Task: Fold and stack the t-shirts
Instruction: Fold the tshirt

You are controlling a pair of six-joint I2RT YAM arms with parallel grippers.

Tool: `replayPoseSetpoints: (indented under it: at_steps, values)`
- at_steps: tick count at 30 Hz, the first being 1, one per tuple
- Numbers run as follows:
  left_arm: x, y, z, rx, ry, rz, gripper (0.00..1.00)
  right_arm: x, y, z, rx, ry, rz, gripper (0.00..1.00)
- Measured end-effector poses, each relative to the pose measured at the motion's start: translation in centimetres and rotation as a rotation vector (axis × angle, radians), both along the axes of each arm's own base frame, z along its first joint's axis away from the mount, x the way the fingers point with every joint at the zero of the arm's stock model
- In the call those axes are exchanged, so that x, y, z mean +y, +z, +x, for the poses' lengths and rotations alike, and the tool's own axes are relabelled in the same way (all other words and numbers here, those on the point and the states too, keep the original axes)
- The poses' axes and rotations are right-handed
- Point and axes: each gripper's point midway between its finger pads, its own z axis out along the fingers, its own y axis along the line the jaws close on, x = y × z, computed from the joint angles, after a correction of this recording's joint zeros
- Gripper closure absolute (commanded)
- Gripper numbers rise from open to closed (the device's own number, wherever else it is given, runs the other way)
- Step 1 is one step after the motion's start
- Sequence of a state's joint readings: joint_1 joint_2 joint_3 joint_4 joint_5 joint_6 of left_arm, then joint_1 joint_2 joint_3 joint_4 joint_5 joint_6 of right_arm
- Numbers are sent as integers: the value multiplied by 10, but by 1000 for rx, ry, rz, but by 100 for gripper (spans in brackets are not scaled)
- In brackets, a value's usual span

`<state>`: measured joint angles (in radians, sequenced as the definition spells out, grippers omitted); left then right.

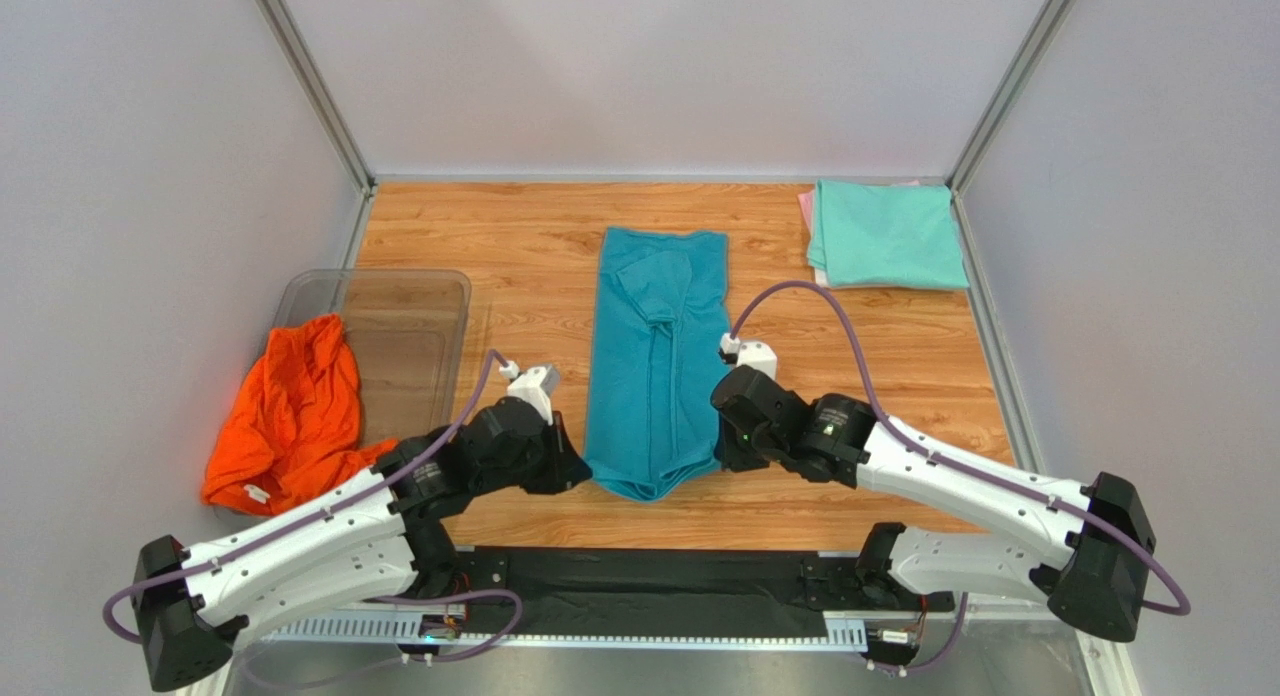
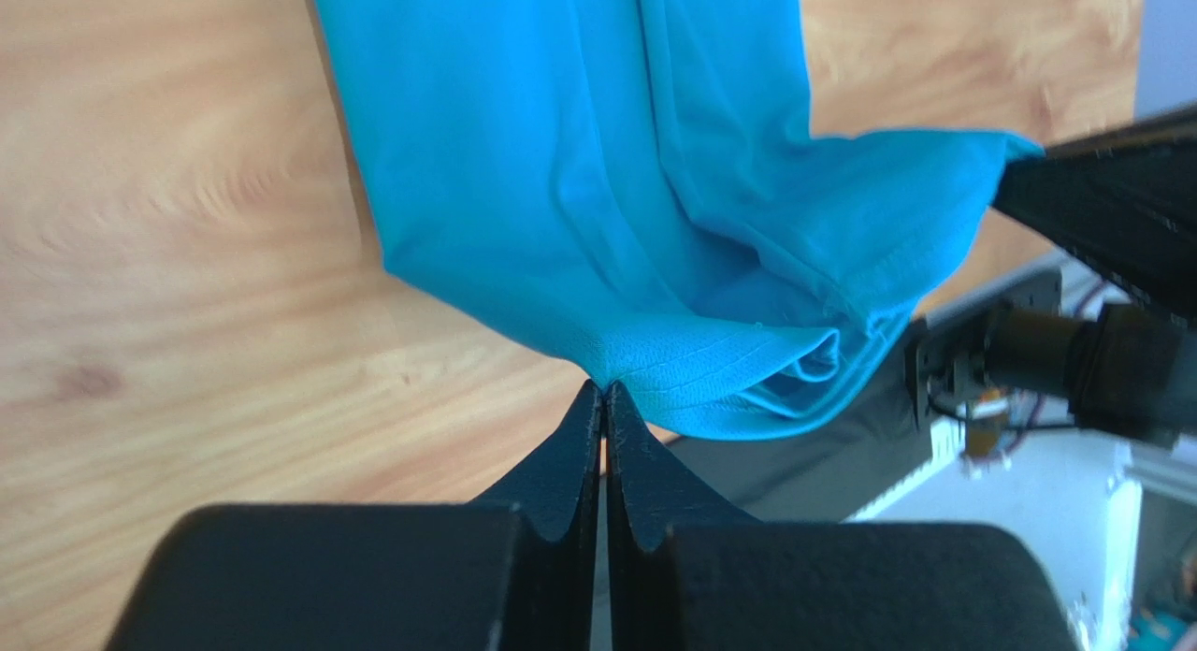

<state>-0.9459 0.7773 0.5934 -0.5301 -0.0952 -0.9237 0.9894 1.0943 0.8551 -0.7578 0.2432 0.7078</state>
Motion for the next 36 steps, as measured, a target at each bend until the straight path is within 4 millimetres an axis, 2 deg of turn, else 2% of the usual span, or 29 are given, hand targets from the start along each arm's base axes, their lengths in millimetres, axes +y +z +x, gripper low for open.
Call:
replayPoseSetpoints:
  at_steps: [6,14,21,28,36]
  values:
    - [1,18,45,-43,69,84,99,-7,22,29,-71,-26,0,97]
    - [1,35,101,-77,110,140,100,-19,31,76,-103,-81,-33,97]
    - [-4,35,134,-66,99,162,100,-18,34,113,-100,-87,-43,97]
    - [-1,35,170,-61,110,172,100,-18,25,144,-60,-100,-43,97]
    - [-4,17,204,-7,77,156,100,-22,12,171,-15,-120,-43,97]
